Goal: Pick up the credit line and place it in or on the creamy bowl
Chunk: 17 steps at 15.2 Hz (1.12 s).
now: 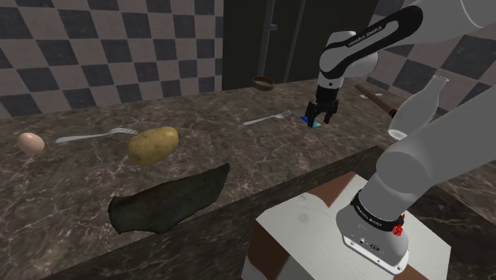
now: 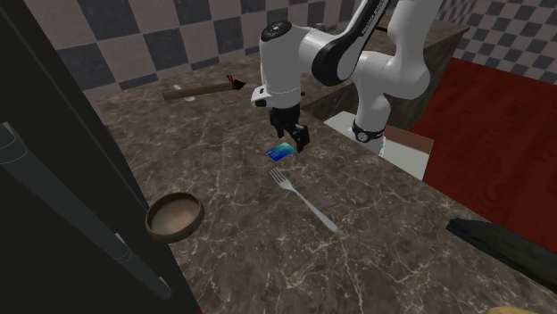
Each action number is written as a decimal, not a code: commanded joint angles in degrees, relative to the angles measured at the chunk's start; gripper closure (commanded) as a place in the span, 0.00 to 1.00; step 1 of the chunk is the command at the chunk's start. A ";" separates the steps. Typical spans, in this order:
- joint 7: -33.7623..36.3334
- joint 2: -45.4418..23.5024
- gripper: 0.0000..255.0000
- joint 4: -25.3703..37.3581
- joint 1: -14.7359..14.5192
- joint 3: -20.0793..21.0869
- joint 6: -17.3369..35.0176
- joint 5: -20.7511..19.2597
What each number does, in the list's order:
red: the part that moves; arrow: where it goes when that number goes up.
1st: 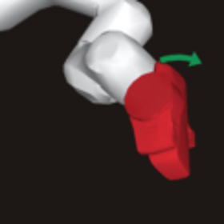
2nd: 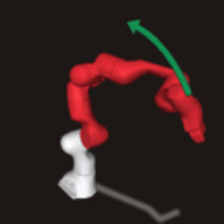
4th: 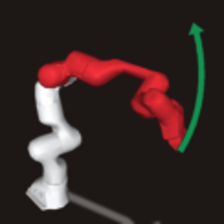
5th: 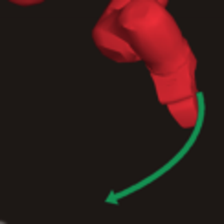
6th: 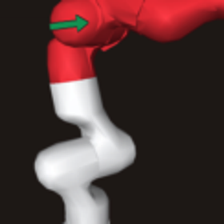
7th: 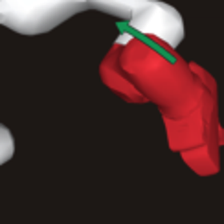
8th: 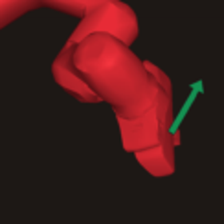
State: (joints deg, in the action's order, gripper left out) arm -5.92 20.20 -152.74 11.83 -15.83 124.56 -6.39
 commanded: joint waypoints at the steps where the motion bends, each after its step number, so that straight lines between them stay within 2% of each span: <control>1: 0.00 -0.01 0.00 -0.01 0.00 0.00 0.03 0.00; 2: 0.00 -0.01 0.00 0.00 0.00 0.00 0.01 0.00; 3: 0.00 -0.01 1.00 0.00 0.00 0.00 0.01 0.00; 12: 0.00 -0.01 1.00 -0.01 -0.01 0.00 0.03 0.00; 17: 0.33 2.78 1.00 1.94 0.13 0.52 -4.69 -0.16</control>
State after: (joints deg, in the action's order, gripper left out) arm -5.68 22.52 -151.20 11.97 -15.44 120.76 -6.55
